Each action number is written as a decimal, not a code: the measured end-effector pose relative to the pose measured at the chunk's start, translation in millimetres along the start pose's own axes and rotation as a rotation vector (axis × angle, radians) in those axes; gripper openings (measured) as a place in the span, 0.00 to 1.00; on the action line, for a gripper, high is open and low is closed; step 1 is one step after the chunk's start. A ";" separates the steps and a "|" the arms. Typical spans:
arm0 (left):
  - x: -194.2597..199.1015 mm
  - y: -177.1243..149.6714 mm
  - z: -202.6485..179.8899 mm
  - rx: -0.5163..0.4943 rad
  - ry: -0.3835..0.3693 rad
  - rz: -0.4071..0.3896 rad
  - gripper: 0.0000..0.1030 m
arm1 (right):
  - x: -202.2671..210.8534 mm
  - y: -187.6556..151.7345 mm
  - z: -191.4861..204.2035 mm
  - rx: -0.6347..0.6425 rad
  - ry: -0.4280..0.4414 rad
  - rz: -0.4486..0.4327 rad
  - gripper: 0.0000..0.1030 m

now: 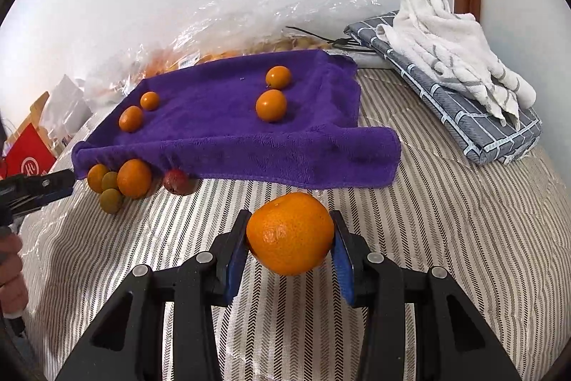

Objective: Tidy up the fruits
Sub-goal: 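Close the left gripper on an orange by the towel while the right gripper holds its orange, then carry both held oranges up over the purple towel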

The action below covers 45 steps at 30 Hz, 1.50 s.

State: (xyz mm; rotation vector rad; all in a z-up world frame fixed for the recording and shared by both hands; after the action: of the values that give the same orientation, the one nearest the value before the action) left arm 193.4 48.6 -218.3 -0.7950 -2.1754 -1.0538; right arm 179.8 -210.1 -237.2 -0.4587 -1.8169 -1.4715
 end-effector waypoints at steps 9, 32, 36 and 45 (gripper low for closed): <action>-27.3 3.7 1.7 0.054 -0.051 0.001 0.44 | -1.0 -1.1 -0.8 -0.011 0.026 0.001 0.41; -21.8 8.1 23.9 0.144 -0.069 -0.018 0.30 | -7.7 -2.2 3.6 0.017 0.045 0.029 0.41; -21.4 7.6 26.5 0.159 -0.087 -0.018 0.30 | -7.8 -2.4 3.7 0.014 0.047 0.029 0.41; -18.0 12.9 33.8 0.231 -0.139 -0.009 0.30 | -9.0 -3.8 1.2 0.000 0.052 0.034 0.41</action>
State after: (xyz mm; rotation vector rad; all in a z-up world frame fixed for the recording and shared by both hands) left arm 206.2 78.4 -242.5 -0.7717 -2.3663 -0.7520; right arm 182.8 -208.4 -246.3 -0.4453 -1.7600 -1.4470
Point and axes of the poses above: each gripper's, at about its wrist camera, not at the fingertips, and x roughly against the way its jaws point, z to its left, y to its top, the point moved 7 cm from there along -x, roughly the way its jaws point, and after that the axes turned 15 degrees about x, right-handed, at the moved point
